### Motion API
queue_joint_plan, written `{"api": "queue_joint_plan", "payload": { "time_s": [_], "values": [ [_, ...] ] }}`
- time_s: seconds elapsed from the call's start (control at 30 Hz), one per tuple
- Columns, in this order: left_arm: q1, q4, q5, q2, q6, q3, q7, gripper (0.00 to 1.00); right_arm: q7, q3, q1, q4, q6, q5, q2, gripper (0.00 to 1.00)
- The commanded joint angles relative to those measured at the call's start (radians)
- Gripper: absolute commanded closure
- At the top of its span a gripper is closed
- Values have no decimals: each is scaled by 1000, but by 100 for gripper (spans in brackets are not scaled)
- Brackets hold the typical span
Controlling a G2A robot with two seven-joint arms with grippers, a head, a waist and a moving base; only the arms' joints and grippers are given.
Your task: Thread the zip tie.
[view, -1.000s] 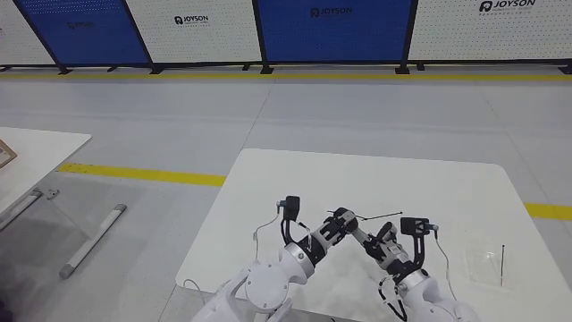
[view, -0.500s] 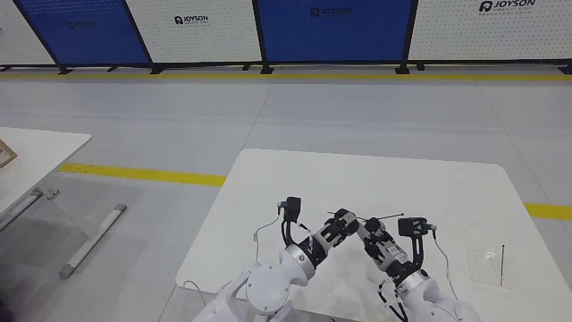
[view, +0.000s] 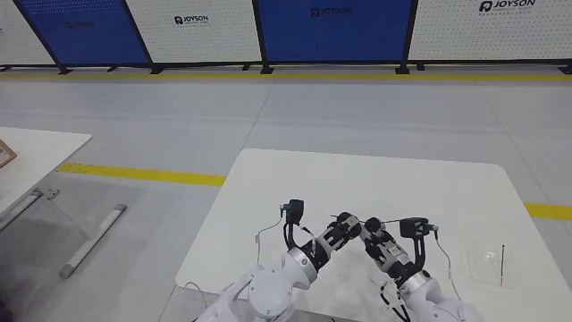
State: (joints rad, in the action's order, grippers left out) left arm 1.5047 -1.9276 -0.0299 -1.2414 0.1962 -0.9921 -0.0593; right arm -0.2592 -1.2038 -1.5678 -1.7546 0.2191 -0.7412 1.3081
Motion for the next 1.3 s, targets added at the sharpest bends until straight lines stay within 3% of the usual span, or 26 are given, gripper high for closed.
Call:
{"api": "queue_joint_plan", "payload": {
  "time_s": [0.0,0.53,0.7,0.77,1.07,1.27],
  "values": [
    [0,0,0,0,2,0,2,100,2,1,1,-1,7,0,-1,72],
    [-9,11,-2,-5,17,8,4,100,33,-10,-10,-9,31,6,-10,76],
    [-6,8,5,-5,17,9,2,100,31,-8,-7,-8,30,9,-11,82],
    [-5,7,8,-5,17,9,1,100,30,-7,-5,-8,30,9,-12,100],
    [-4,8,10,-6,16,10,0,100,24,-3,-1,-6,26,10,-15,100],
    [5,2,6,-6,-44,10,3,100,-3,8,7,-1,26,7,-17,100]
  ]
}}
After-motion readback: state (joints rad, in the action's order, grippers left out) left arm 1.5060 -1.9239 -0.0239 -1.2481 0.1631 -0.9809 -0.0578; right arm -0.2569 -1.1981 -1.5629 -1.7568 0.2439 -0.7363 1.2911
